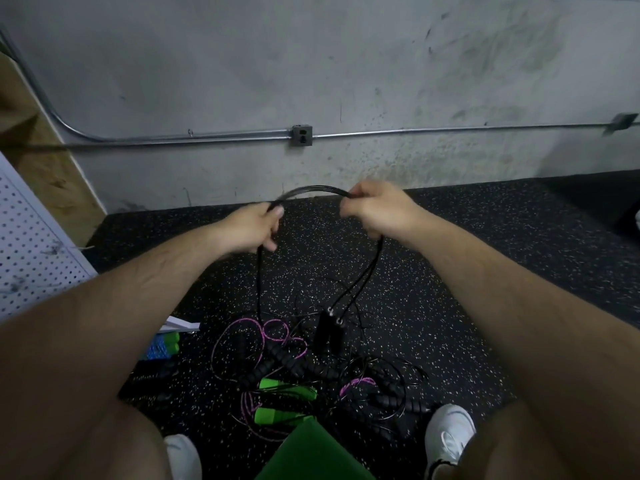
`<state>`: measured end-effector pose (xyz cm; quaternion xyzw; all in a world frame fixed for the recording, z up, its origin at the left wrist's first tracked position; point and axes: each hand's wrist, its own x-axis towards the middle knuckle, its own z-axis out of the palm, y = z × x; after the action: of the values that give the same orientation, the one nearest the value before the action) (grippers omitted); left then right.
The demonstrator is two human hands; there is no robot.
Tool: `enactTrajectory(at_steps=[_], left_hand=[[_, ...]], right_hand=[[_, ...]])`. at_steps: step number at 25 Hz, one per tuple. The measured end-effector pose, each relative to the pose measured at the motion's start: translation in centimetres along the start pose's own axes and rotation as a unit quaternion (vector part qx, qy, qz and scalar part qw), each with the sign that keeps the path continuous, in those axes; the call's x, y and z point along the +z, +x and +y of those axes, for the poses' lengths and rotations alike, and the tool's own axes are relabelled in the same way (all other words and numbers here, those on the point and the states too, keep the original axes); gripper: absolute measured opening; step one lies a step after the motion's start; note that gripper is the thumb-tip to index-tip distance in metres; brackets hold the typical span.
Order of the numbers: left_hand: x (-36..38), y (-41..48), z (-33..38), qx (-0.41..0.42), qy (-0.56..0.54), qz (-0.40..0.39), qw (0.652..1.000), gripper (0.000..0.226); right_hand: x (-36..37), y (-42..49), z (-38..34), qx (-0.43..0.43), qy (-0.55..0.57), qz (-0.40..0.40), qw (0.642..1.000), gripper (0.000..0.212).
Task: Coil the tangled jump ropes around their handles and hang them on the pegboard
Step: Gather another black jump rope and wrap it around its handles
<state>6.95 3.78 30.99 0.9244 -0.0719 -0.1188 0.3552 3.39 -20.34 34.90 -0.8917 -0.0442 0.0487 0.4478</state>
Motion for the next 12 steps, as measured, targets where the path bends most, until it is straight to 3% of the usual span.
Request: enactTrajectory(at_steps=[2,4,7,10,12], left_hand=[[-0.1,-0.2,2.3,0.028,-0.197,0.065,0.978,0.024],[-0.1,-0.5,5.1,0.074,-0.317,0.111,0.939,0.021],[0.0,-1.1,6.7,0.112,-0.369,0.154,0.910,0.023],[-0.9,-0.8,5.6,0.108,-0.332,0.177,0.920,0.022],[-1.3,-0.7,4.9,0.111,-0.334,0.166,0.921,0.022]], right_hand=[[1.2,-0.1,0.6,0.048,-0.060,-0.130,0.989,0.028],[2.7,0.1,0.8,0.059,-0.060,-0.171,0.982,0.046],[4.6,1.2,0.8,0.032,-0.020,-0.106,0.994,0.050],[4.8,1.7,0.8,0.021,-0.007,0.043,0.999,0.054],[4.3,1.3,0.5,0.011,0.030,0.020,0.999,0.057]])
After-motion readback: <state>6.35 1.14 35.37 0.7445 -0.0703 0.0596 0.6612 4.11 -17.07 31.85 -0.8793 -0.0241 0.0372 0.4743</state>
